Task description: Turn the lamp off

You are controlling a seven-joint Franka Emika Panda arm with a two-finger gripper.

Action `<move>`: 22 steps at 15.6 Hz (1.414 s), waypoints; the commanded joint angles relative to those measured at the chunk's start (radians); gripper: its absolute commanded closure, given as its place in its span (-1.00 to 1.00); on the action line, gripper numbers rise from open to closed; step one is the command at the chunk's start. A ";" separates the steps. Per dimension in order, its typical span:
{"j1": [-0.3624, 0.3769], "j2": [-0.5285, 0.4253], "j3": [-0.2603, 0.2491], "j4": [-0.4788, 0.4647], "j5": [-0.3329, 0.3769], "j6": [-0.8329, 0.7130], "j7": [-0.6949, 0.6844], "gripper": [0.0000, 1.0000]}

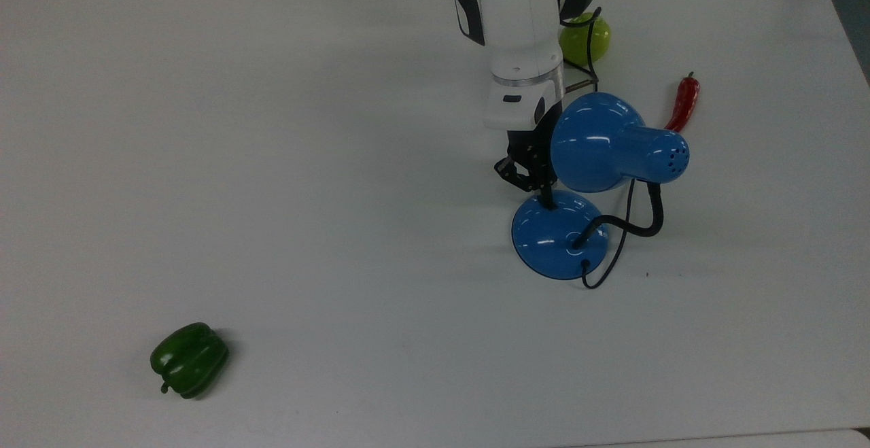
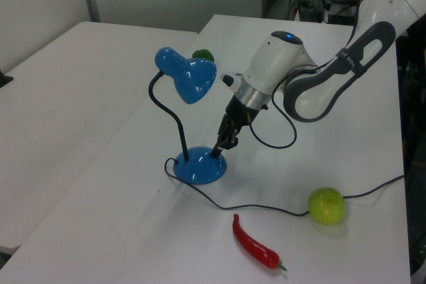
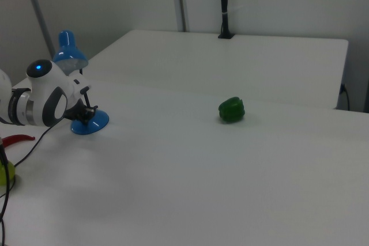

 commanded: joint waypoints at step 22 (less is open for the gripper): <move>-0.083 -0.388 -0.020 -0.051 0.013 -0.850 0.011 -0.79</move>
